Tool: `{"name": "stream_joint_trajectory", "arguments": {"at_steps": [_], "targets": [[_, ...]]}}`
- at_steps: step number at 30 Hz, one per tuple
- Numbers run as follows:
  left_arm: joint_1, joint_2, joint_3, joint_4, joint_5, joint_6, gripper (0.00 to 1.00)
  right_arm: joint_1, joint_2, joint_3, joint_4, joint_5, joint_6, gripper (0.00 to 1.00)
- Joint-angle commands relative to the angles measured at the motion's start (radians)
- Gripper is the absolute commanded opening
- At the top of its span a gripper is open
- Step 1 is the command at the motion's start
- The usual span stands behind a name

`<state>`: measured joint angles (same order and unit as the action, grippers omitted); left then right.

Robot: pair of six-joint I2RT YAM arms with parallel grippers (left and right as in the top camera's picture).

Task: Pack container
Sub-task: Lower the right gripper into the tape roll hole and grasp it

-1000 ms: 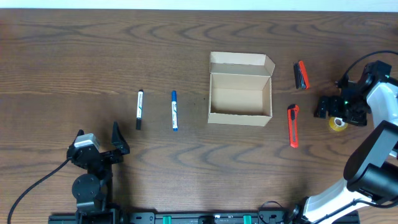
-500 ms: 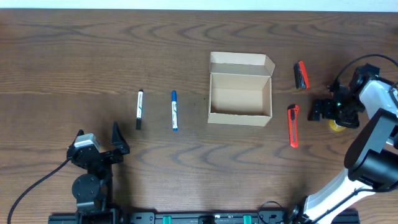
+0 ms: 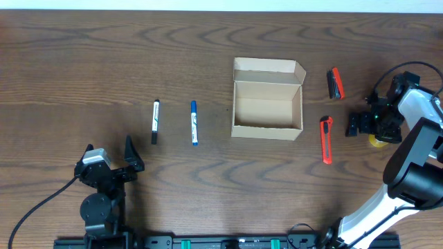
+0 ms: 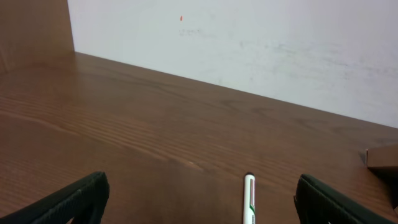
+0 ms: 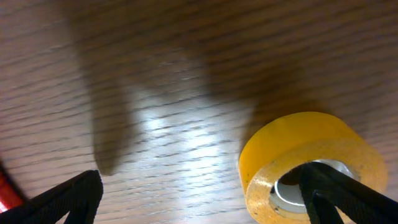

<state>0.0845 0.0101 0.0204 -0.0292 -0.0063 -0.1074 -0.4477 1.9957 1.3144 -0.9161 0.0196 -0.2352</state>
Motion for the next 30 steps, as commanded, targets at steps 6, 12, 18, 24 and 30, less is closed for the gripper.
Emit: {"name": "stream_joint_trajectory", "arguments": {"at_steps": [6, 12, 18, 24, 30], "targets": [[0.007, -0.006, -0.016, -0.048, 0.01, 0.003, 0.95, 0.01, 0.01, -0.002, 0.019, 0.043, 0.063, 0.99], [0.007, -0.006, -0.016, -0.048, 0.01, 0.003, 0.95, 0.01, 0.01, -0.002, 0.034, 0.042, 0.082, 0.99], [0.007, -0.006, -0.016, -0.048, 0.01, 0.003, 0.95, 0.01, 0.017, -0.002, 0.053, 0.028, 0.081, 0.99], [0.007, -0.006, -0.016, -0.048, 0.01, 0.003, 0.95, 0.01, 0.032, -0.003, 0.051, 0.027, 0.081, 0.87], [0.007, -0.006, -0.016, -0.048, 0.01, 0.003, 0.95, 0.01, 0.052, -0.003, 0.048, 0.025, 0.085, 0.12]]}}
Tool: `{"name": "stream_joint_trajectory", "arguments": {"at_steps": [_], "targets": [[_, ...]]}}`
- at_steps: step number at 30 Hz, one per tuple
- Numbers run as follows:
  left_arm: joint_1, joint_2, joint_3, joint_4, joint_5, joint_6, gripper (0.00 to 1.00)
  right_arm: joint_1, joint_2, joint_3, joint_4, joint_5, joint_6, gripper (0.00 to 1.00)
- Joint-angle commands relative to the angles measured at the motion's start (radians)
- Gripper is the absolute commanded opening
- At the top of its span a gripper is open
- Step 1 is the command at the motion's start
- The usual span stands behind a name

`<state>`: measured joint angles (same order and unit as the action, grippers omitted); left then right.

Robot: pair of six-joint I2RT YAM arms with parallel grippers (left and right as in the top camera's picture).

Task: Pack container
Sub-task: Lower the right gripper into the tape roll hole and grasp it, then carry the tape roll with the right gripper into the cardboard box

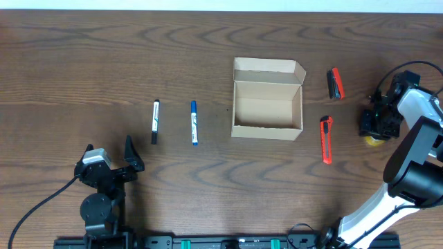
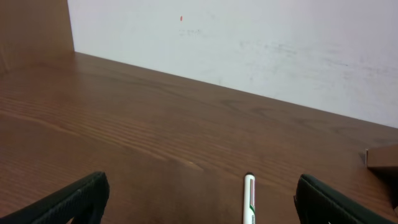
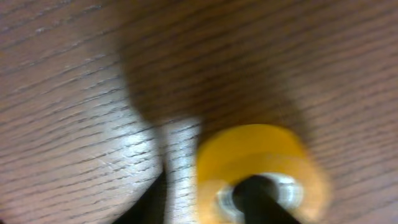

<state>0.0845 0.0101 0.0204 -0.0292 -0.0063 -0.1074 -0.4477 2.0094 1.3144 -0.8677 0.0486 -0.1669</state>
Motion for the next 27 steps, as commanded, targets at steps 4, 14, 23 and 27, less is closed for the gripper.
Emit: {"name": "stream_joint_trajectory", "arguments": {"at_steps": [4, 14, 23, 27], "targets": [[0.007, -0.006, -0.016, -0.048, 0.01, 0.003, 0.95, 0.01, 0.04, -0.003, 0.005, -0.016, 0.016, 0.02], [0.007, -0.006, -0.016, -0.048, 0.01, 0.003, 0.95, 0.014, 0.039, 0.007, 0.016, -0.079, 0.025, 0.02], [0.007, -0.006, -0.016, -0.048, 0.01, 0.003, 0.95, 0.057, 0.036, 0.38, -0.231, -0.088, 0.032, 0.01], [0.007, -0.006, -0.016, -0.048, 0.01, 0.003, 0.95, 0.116, 0.036, 0.664, -0.374, -0.133, 0.031, 0.01]]}}
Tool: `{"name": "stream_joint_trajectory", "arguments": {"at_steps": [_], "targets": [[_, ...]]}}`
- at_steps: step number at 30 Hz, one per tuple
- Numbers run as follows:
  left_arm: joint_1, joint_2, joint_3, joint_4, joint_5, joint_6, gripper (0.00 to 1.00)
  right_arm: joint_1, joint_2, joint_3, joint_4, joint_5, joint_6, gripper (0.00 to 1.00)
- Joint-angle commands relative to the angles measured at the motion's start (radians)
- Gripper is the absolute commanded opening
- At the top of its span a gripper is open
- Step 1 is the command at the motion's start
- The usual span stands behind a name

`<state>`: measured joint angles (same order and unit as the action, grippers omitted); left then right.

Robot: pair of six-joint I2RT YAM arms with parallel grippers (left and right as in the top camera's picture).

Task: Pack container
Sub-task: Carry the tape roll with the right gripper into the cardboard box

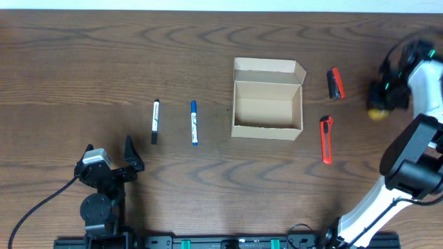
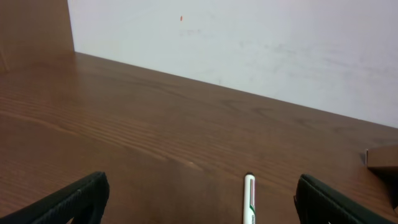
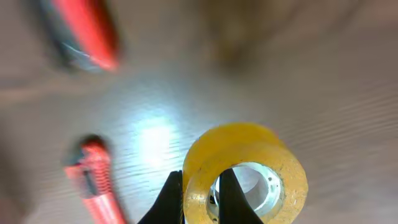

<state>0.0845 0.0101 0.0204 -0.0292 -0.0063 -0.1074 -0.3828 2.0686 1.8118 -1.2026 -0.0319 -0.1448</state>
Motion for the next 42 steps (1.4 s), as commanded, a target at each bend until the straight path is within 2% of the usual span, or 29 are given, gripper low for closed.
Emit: {"name": "stream_joint_trajectory", "arguments": {"at_steps": [1, 7, 12, 19, 31, 42], "targets": [[0.007, -0.006, -0.016, -0.048, 0.01, 0.003, 0.95, 0.075, -0.023, 0.245, -0.074, -0.068, 0.009, 0.02], [0.007, -0.006, -0.016, -0.048, 0.01, 0.003, 0.95, 0.267, -0.023, 0.58, -0.219, -0.168, -0.031, 0.01], [0.007, -0.006, -0.016, -0.048, 0.01, 0.003, 0.95, 0.466, -0.02, 0.607, -0.26, -0.167, -0.101, 0.01], [0.007, -0.006, -0.016, -0.048, 0.01, 0.003, 0.95, 0.62, -0.019, 0.464, -0.226, -0.127, -0.151, 0.01], [0.007, -0.006, -0.016, -0.048, 0.01, 0.003, 0.95, 0.656, -0.019, 0.033, -0.029, -0.134, -0.112, 0.02], [0.007, -0.006, -0.016, -0.048, 0.01, 0.003, 0.95, 0.726, -0.019, -0.076, 0.026, -0.145, -0.095, 0.02]]}}
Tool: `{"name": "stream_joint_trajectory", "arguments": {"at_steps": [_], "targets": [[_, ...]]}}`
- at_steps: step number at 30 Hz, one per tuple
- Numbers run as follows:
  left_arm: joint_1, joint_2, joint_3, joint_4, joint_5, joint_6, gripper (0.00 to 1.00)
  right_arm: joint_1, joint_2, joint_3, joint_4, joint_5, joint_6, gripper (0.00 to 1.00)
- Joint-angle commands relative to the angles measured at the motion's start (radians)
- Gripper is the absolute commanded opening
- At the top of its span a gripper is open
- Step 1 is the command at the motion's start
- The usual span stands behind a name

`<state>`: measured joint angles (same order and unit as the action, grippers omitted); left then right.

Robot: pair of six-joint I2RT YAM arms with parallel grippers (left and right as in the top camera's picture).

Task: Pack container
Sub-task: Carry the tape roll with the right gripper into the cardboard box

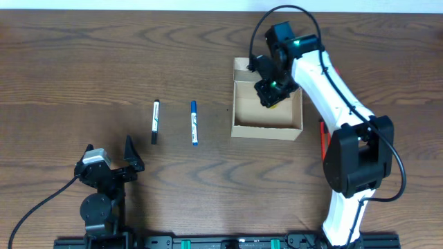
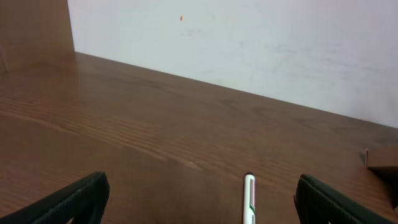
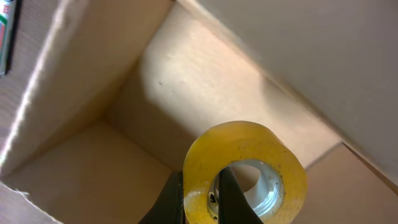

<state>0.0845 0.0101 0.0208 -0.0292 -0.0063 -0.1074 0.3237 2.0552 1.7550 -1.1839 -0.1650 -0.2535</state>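
Observation:
An open cardboard box (image 1: pixel 267 127) sits at the table's middle. My right gripper (image 1: pixel 270 97) hangs over its back part, shut on a yellow roll of tape (image 3: pixel 245 171), one finger through the core and one outside; below the roll lies the box floor (image 3: pixel 74 168). A black-capped marker (image 1: pixel 155 121) and a blue marker (image 1: pixel 194 122) lie left of the box. My left gripper (image 2: pixel 198 199) stands open at the near left edge, with the white marker (image 2: pixel 249 199) on the table between its fingers (image 2: pixel 74 196), untouched.
A red utility knife (image 1: pixel 322 135) shows partly beside the right arm, right of the box. The box's back flap (image 1: pixel 268 68) stands up behind the opening. A pale wall (image 2: pixel 249 50) bounds the table's far side in the left wrist view.
My right gripper carried the tape roll from the far right of the table, near the red cutters, to over the open box. The left arm stayed still.
My right gripper was open around the yellow tape roll at the table's right edge. It then stood over the roll, then held it, lifted near the red cutters. Now it holds the roll inside the box's opening. The left gripper never moved.

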Motion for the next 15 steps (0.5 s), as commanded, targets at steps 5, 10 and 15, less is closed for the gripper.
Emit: {"name": "stream_joint_trajectory", "arguments": {"at_steps": [5, 10, 15], "targets": [[0.007, -0.006, -0.016, -0.048, 0.009, 0.003, 0.95, 0.042, -0.006, -0.081, 0.06, -0.012, 0.027, 0.02], [0.007, -0.006, -0.016, -0.048, 0.01, 0.003, 0.95, 0.043, -0.006, -0.147, 0.116, -0.012, 0.032, 0.01], [0.007, -0.006, -0.016, -0.048, 0.01, 0.003, 0.95, 0.043, -0.006, -0.2, 0.154, -0.011, 0.032, 0.01]]}}
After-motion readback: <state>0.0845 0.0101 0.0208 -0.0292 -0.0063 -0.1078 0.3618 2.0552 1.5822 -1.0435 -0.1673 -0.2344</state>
